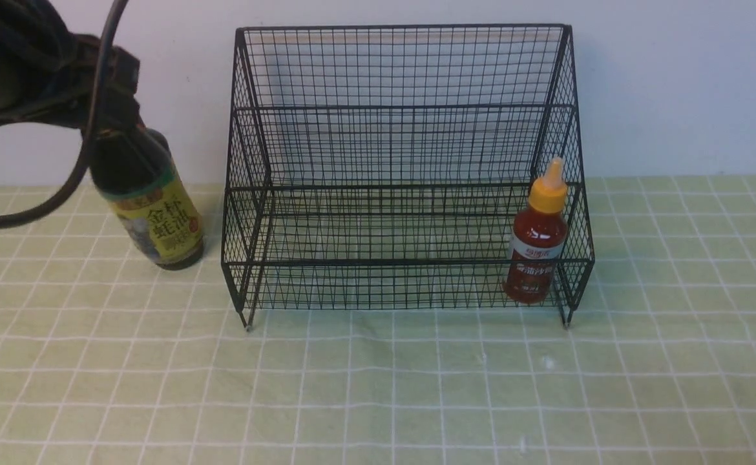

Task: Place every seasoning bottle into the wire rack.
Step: Use the left arm to put the condiment bottle back on the shelf

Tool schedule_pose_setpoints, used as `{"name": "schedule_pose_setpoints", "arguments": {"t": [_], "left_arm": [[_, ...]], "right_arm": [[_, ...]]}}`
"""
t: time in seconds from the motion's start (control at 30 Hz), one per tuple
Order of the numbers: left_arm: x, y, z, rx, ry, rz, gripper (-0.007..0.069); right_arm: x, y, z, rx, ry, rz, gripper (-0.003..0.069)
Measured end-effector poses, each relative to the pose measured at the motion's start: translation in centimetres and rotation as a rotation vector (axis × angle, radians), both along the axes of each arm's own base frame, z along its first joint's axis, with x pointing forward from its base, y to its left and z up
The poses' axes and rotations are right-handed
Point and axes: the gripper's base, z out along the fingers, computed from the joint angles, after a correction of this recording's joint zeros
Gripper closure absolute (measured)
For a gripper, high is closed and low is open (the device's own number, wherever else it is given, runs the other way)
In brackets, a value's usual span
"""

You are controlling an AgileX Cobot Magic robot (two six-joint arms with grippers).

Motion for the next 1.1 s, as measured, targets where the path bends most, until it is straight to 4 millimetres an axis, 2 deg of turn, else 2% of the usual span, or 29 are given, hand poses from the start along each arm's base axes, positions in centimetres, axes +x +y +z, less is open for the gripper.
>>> {"name": "schedule_pose_setpoints", "arguments": {"t": [0.13,0.3,0.43,0.6,1.1], "left_arm": [[1.0,-2.3,0.1,-0.018,-0.060,-0.065,0.0327],[3.5,-3.8,-1.5,-0.026,-0.088,-0.083,0.0327],[5.1,-4.3,-2.9,-0.035,-0.078,-0.079,0.0327],[7.1,-4.9,-5.6,-0.025,-0.006,-0.079,0.0327],[9.9,-5.7,-11.1,0.030,0.141,-0.112,0.0327]], "right_arm": [[0.0,0.0,0.0,0.000,0.000,0.000,0.0673],[0.0,0.0,0.0,0.000,0.000,0.000,0.0673],[0.0,0.0,0.0,0.000,0.000,0.000,0.0673],[0.0,0.0,0.0,0.000,0.000,0.000,0.0673],[0.0,0.0,0.0,0.000,0.000,0.000,0.0673]]}}
